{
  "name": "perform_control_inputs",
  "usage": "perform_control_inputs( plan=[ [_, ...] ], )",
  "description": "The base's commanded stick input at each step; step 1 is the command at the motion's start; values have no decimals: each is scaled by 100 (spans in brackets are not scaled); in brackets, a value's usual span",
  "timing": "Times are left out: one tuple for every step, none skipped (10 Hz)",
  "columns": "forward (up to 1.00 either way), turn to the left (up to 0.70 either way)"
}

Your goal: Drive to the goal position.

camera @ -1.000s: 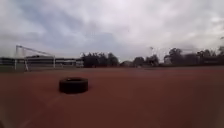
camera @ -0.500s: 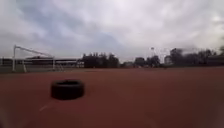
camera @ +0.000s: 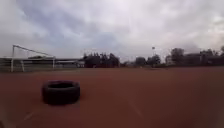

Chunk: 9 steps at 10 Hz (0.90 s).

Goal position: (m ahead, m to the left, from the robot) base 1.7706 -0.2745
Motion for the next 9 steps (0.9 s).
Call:
perform_control_inputs(
  plan=[
    [70,0],
    [70,0],
    [70,0],
    [70,0],
    [70,0],
    [70,0],
    [70,0],
    [70,0],
    [70,0]
  ],
)
